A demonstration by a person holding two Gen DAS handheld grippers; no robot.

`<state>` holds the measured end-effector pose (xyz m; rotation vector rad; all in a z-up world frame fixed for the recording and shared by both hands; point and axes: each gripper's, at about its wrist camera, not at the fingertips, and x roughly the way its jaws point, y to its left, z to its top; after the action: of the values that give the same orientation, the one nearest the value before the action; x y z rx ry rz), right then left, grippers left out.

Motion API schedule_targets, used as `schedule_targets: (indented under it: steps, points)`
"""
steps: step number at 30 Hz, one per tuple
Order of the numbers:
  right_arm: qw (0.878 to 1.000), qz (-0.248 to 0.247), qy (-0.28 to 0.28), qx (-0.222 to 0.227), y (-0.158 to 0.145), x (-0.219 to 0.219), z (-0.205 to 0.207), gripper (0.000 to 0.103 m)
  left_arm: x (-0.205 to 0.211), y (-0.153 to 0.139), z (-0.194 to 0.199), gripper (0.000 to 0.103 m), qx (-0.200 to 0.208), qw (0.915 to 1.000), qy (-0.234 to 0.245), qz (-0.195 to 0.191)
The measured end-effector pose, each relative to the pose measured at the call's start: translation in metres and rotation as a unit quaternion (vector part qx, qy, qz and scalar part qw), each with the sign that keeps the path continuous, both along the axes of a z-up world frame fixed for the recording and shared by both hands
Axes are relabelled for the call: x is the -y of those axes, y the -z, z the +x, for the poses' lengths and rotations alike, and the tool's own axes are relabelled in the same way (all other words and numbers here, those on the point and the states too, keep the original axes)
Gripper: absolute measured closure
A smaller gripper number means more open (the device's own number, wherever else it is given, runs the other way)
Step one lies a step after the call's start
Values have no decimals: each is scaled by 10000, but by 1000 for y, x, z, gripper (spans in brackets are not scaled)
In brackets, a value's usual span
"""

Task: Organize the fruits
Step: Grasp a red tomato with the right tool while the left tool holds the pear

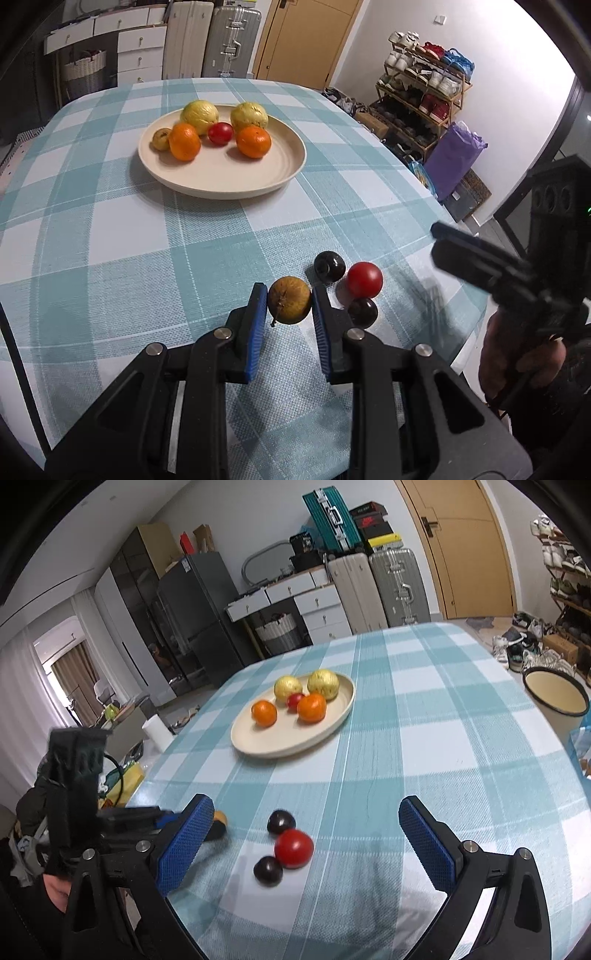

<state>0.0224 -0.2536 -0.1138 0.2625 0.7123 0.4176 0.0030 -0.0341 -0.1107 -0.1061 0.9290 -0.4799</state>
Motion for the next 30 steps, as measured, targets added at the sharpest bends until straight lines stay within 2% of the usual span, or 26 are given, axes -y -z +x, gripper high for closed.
schedule_targets:
  steps: [9,18,19,20,21,24,25,30]
  points:
    - [9992,115,-212,-323,19,-11,0,2,-10,-7,-7,81,70,9999,-84,-51]
    - [9973,161,-315,-646,36,-20,8,30,-16,-6,-7,81,36,9998,-145,-90]
    - [9971,152,-328,-674,37,-20,8,34,-17,-6,-6,81,32,9998,-164,-104]
    - [9969,146,-346,-687,38,-21,8,44,-18,-6,-5,81,25,9998,-176,-120]
    - [9968,140,-380,-694,39,-22,8,50,-18,-5,-4,81,10,9997,-182,-134]
    - [9963,69,-415,-753,41,-25,8,56,-19,-4,-2,81,-12,9997,-191,-155]
    - [9959,75,-443,-780,42,-26,9,63,-19,-4,-2,81,-16,9997,-189,-153]
    - [9950,116,-489,-866,46,-25,12,72,-20,-4,1,81,-6,9997,-217,-150]
